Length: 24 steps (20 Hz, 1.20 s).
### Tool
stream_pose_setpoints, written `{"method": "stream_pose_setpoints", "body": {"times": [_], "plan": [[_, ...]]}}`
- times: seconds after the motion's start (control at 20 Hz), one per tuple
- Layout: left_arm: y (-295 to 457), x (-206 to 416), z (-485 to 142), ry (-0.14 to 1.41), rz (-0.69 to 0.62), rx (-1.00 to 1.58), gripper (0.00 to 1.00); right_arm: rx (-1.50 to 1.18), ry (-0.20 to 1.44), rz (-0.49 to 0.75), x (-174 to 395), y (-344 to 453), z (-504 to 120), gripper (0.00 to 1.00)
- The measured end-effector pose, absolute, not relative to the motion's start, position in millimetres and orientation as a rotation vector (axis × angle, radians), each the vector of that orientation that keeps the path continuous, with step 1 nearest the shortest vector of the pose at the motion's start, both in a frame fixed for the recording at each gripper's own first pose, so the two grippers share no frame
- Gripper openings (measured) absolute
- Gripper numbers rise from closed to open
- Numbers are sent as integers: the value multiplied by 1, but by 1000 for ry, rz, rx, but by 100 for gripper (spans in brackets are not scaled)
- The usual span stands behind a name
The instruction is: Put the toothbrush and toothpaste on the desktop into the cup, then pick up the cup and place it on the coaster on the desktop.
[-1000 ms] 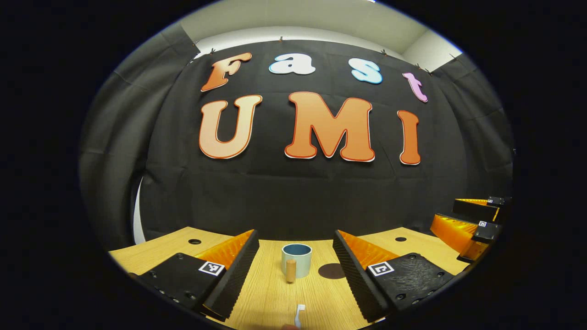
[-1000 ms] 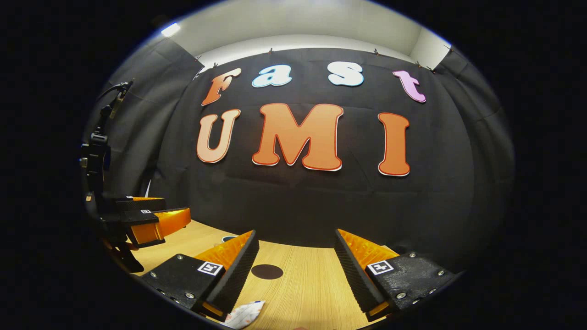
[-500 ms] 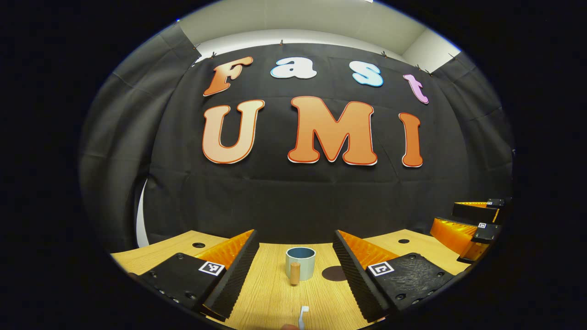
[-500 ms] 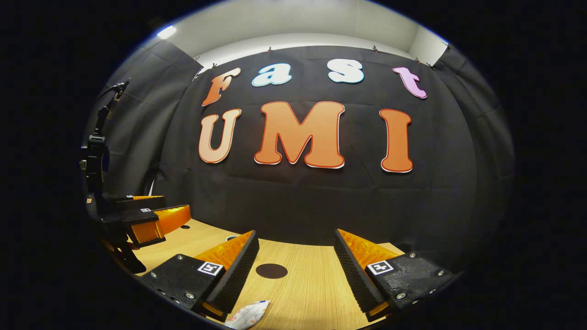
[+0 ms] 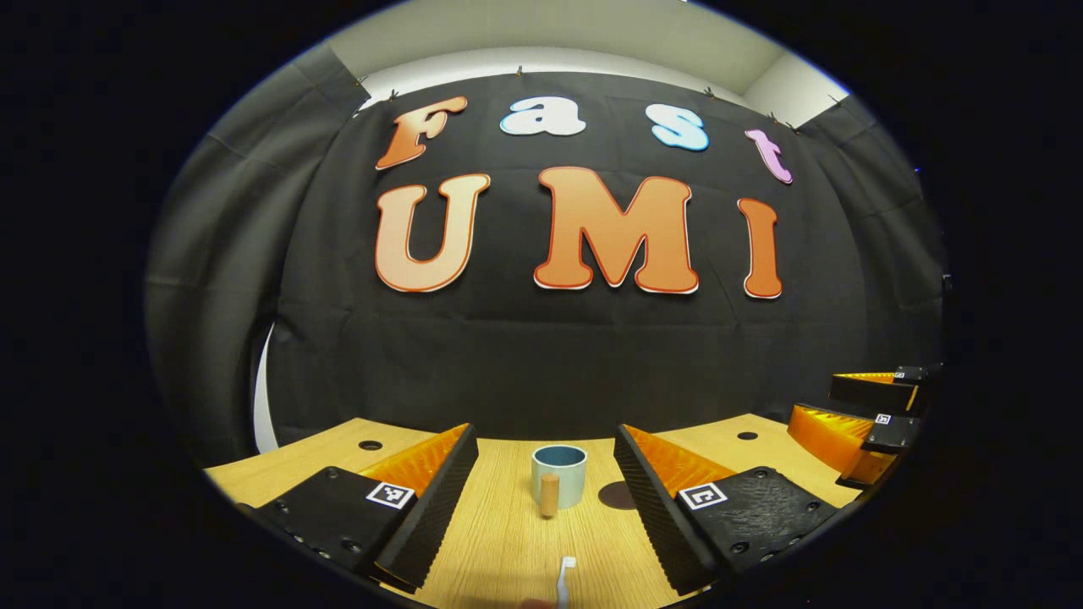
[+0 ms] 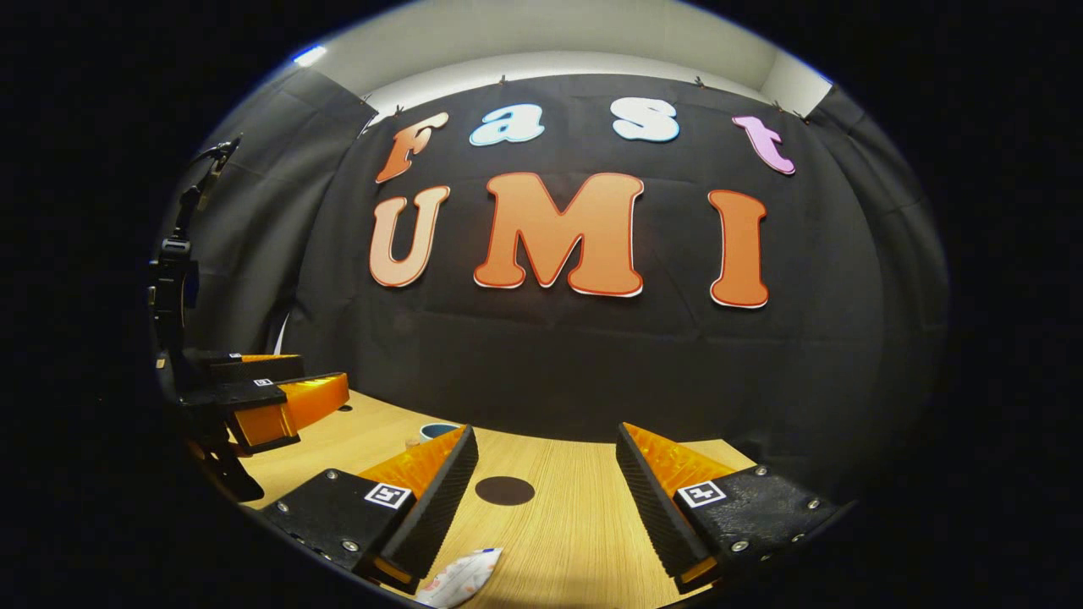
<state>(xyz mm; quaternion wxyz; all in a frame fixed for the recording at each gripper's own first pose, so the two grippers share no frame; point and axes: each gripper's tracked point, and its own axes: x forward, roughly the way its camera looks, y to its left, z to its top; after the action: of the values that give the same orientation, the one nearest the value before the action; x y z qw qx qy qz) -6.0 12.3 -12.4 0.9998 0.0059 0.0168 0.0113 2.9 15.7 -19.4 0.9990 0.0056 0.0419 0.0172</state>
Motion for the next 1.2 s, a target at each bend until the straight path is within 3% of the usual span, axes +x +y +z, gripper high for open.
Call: {"method": "stream_pose_setpoints", "body": {"times": [0.65, 1.2], "plan": [[11, -15, -136, 424, -34, 38, 98, -14, 417, 117, -11, 58, -122, 98], [9, -35, -205, 687, -2, 42, 98, -47, 649, 164, -33, 80, -182, 86]]}}
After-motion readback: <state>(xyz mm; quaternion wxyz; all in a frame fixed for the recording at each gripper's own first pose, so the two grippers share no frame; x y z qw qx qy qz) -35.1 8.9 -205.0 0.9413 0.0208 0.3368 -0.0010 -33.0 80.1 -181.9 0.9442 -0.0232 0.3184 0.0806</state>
